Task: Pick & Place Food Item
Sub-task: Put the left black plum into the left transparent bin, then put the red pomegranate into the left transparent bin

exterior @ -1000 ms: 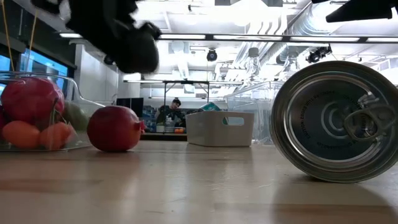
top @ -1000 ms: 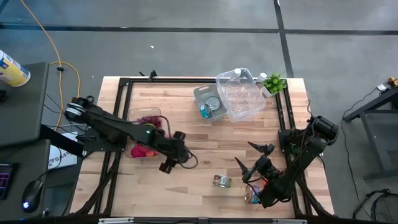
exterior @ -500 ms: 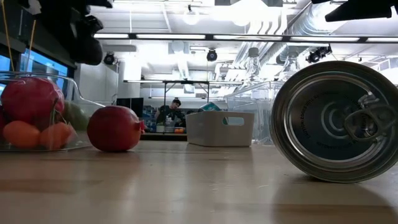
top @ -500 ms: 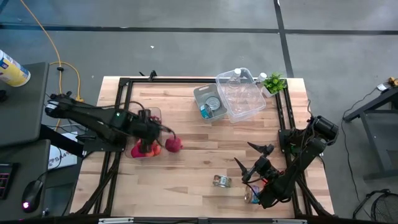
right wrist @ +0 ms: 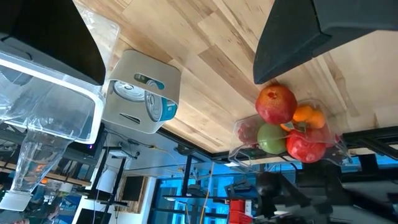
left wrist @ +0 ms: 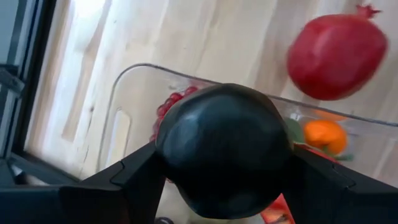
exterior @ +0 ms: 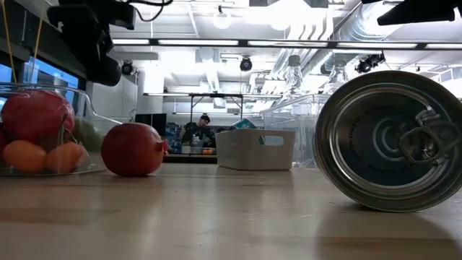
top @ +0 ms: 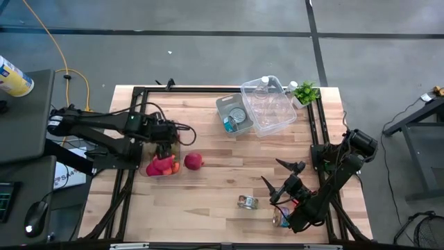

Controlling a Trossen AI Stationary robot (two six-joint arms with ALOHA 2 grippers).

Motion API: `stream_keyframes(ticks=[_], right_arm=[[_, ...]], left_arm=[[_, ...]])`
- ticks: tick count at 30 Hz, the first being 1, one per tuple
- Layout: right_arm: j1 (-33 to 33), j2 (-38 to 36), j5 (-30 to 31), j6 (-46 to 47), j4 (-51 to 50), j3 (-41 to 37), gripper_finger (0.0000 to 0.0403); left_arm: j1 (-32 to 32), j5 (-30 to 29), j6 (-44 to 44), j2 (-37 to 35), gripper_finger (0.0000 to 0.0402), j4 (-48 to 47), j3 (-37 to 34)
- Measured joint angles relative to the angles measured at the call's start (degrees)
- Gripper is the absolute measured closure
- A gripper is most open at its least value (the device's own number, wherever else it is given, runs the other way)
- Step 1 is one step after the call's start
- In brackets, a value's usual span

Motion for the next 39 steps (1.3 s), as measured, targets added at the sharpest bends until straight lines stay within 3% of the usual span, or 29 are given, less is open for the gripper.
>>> stream_keyframes(ticks=[23,33,39], right_arm=[[0.00,0.00,-0.37,-1.42,0.46,0.00,0.0007],[0.00,0.00,-0.39,-1.43,0.46,0.00,0.0007],[0.00,0.00,-0.39,-1.44,0.44,0.00,0.0007]], left_arm=[[1.09,0.34,-2.36,0.06,0.0130,-0.54,-0.09],[1.09,0.23,-4.41,0.06,0.0048,-0.84,-0.09],[1.09,-1.56,-4.28,0.06,0.0032,-0.82,-0.09]])
